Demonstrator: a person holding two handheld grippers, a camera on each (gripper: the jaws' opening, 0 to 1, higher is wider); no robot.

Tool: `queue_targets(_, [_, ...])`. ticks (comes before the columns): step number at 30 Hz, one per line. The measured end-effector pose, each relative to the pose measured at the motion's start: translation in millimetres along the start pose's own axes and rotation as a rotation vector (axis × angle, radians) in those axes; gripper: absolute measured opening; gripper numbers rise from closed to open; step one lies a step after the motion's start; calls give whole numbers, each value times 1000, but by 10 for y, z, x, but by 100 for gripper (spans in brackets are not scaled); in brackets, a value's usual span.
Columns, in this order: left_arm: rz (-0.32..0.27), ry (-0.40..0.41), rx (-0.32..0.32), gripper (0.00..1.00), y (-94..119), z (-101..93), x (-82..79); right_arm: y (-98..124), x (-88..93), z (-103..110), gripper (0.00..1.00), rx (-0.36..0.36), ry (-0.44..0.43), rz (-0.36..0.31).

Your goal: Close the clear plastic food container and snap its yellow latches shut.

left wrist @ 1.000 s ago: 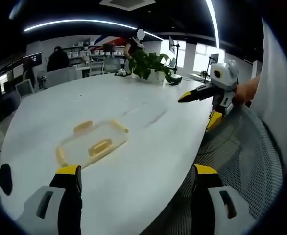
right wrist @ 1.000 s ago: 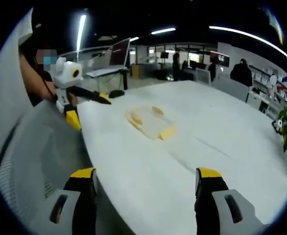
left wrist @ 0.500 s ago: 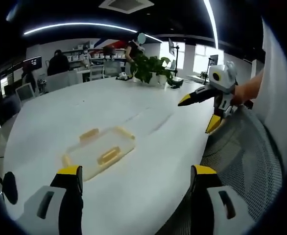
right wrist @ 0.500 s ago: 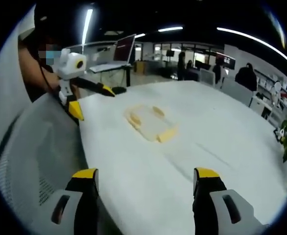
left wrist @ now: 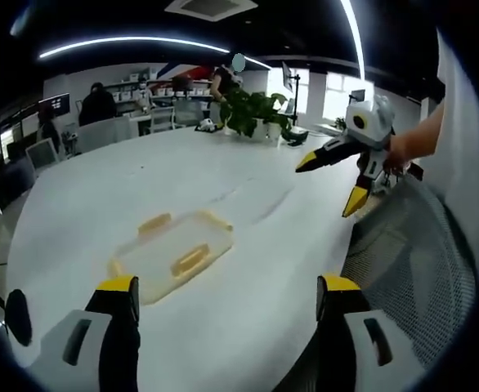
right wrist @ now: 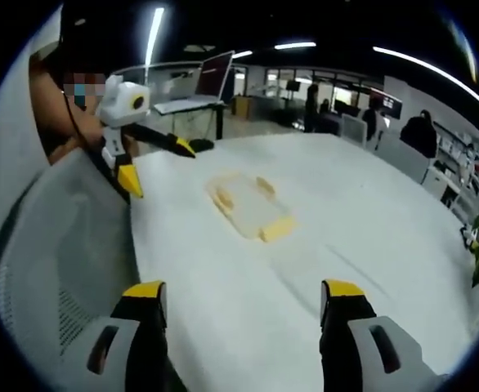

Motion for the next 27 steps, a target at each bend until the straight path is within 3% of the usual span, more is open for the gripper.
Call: queue_targets(27, [35,-13,-3,89,-43,254,45,-146,-36,-163,74,-26,32,44])
Point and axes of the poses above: the point that each gripper's makers call its tool centre point, and the gripper's own axes: y roughly backward along the fingers, z roughly to its left, x roughly out of its underside, the point moved 3 cm from there along y, roughly backward along the fingers, and after that the axes turned 3 degrees about y, right-handed, at the moved point
